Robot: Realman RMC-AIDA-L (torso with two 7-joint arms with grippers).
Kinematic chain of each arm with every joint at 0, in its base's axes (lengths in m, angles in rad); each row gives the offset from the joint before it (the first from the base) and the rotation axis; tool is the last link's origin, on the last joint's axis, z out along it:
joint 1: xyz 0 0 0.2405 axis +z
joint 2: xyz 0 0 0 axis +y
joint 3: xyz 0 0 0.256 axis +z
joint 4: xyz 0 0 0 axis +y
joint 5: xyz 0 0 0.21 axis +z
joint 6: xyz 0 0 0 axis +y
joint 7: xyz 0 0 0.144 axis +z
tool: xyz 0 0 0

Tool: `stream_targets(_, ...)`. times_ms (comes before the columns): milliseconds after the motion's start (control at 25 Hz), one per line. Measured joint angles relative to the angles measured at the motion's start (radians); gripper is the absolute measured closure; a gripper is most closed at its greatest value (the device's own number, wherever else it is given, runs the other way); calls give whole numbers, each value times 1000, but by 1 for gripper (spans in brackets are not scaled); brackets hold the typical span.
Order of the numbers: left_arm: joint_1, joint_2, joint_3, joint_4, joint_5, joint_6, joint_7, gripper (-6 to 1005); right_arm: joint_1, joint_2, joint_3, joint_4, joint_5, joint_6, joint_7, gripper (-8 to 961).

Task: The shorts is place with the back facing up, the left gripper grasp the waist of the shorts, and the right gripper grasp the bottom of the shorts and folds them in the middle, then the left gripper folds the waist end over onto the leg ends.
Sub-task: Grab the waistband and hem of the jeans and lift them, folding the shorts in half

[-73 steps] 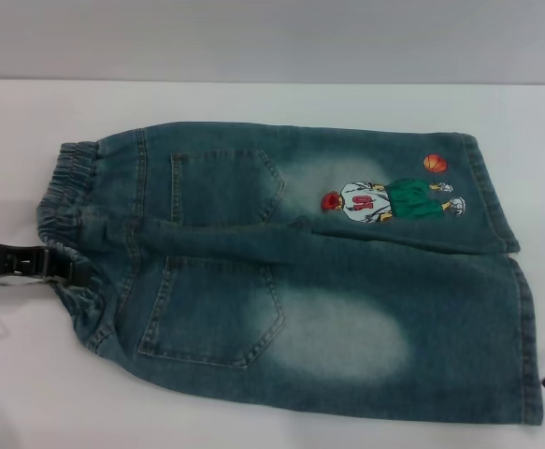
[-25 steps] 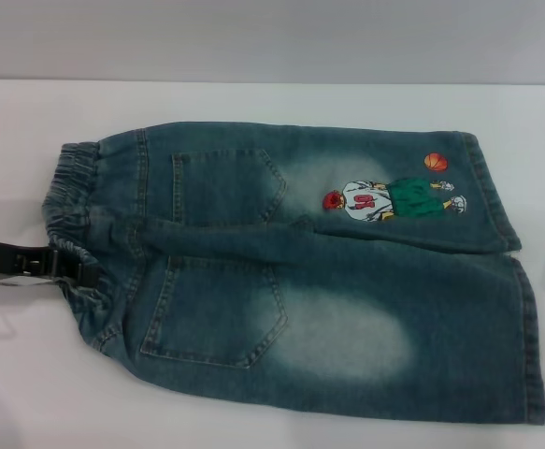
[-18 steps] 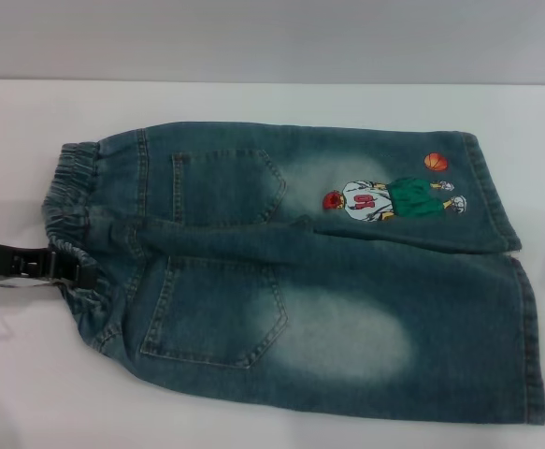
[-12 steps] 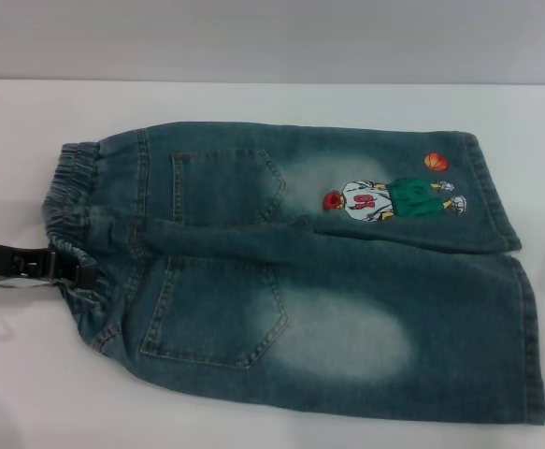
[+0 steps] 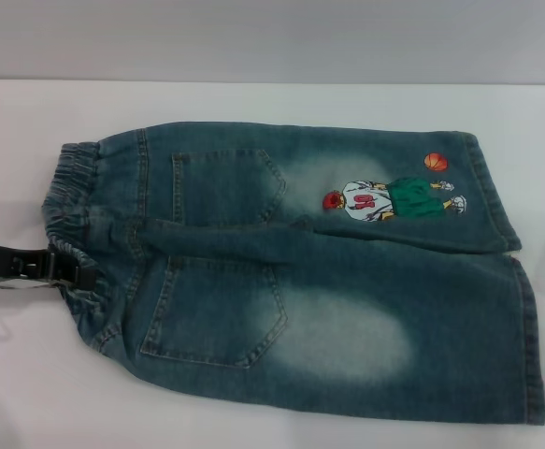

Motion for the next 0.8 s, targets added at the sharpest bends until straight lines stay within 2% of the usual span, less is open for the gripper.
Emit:
stream_targets(440,0,0,0,0,0,3,1,955,6,22,2,-22,-1,8,9,338)
stream_targets(800,1,2,0,0,1,4,1,955,7,23,2,-24,-3,11,20,338)
